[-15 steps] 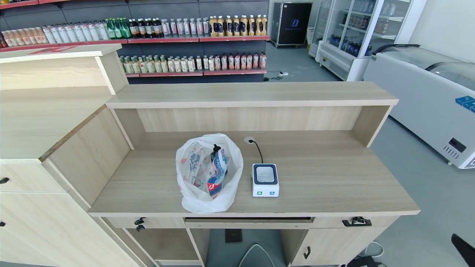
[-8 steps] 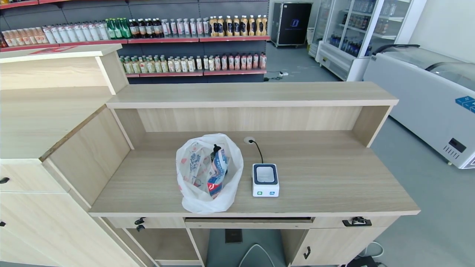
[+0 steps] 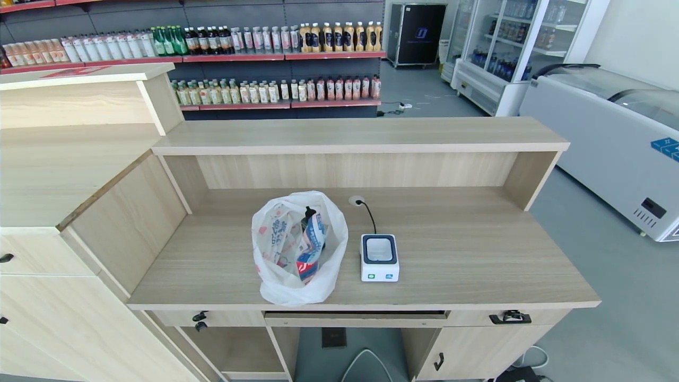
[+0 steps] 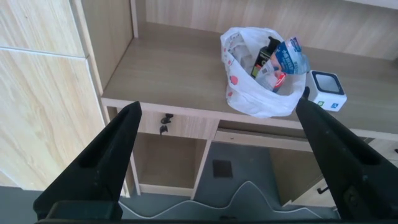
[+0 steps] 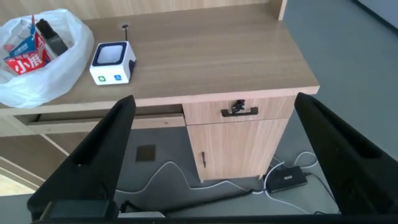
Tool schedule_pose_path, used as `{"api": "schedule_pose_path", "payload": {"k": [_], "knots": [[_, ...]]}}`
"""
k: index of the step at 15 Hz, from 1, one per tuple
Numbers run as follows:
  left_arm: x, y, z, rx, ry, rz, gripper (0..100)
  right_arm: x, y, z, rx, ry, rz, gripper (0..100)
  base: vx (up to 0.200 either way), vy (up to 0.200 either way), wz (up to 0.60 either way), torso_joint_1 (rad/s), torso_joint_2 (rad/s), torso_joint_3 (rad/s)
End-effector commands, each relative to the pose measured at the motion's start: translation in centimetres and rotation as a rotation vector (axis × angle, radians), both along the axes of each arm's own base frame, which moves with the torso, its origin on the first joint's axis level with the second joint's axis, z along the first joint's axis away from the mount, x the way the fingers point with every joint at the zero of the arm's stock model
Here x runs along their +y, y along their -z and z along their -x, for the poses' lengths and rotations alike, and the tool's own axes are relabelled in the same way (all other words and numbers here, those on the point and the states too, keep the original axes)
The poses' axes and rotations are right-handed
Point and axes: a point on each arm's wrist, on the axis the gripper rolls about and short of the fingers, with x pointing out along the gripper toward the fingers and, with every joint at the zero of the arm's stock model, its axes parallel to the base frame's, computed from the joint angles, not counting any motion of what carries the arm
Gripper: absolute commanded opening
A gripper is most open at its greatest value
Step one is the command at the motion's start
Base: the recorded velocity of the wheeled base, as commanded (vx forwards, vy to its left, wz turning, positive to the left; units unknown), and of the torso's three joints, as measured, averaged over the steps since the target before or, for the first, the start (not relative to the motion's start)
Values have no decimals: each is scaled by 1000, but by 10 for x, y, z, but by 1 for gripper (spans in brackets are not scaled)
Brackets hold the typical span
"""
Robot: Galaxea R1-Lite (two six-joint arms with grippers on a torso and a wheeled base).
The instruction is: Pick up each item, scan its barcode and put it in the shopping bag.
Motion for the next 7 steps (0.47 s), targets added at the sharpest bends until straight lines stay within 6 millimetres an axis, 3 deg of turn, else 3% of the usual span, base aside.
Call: {"api": "schedule_pose_path", "payload": {"k": [1, 7], "knots": [[0, 0, 0, -1, 0, 0, 100, 0, 0, 0, 3, 0, 0, 100, 0, 0, 0, 0, 0, 0], [0, 0, 0, -1, 0, 0, 100, 0, 0, 0, 3, 0, 0, 100, 0, 0, 0, 0, 0, 0]]}}
